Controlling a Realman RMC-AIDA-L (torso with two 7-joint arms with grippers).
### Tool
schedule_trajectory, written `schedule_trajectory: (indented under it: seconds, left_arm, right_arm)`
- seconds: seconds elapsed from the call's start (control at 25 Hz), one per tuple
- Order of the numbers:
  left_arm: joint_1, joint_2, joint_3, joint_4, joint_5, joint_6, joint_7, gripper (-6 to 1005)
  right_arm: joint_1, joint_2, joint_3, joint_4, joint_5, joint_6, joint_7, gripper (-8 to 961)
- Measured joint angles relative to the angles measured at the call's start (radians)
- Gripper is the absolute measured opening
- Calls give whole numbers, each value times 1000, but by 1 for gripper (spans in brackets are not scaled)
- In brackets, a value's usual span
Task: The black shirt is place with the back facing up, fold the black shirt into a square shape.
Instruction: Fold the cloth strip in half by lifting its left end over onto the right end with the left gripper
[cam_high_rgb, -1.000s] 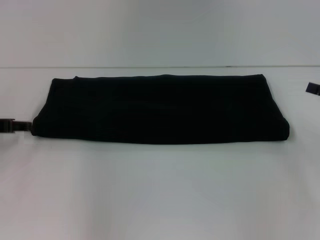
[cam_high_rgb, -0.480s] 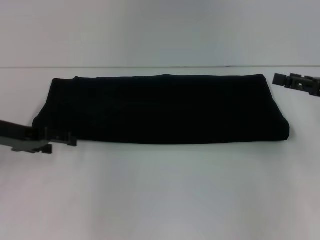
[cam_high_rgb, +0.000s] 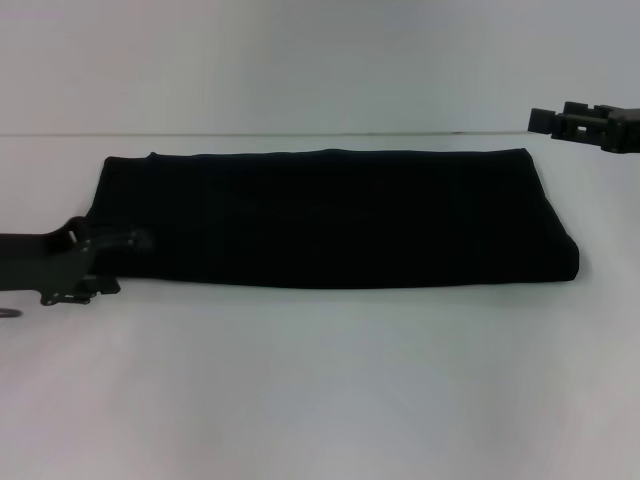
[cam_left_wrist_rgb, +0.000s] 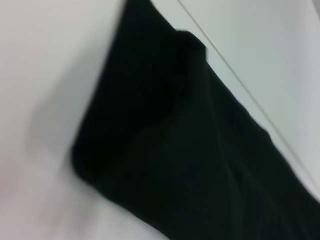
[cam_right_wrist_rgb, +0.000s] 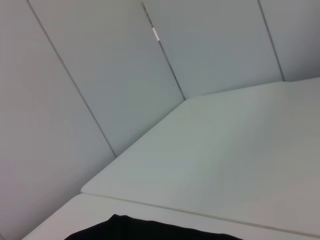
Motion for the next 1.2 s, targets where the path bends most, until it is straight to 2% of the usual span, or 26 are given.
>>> schedule_trajectory:
  seconds: [0.16,0.28,0.68,1.2]
  left_arm:
    - [15,-2,-109,-31,-1,-9,-46,855]
    - [25,-2,-143,-48,-2,-33,-60,855]
    - [37,-9,-148,-80,-2,-168,-91,848]
    - [37,-15,-155,-116,-40,-232,-89,842]
  right_arm:
    - [12,0,-11,-1,0,8,-1,905]
    - [18,3,-18,-2,1,15,-2,906]
    - [31,15,-19,-2,3,17,-3,904]
    - [36,24,-19,-2,4,19,-3,901]
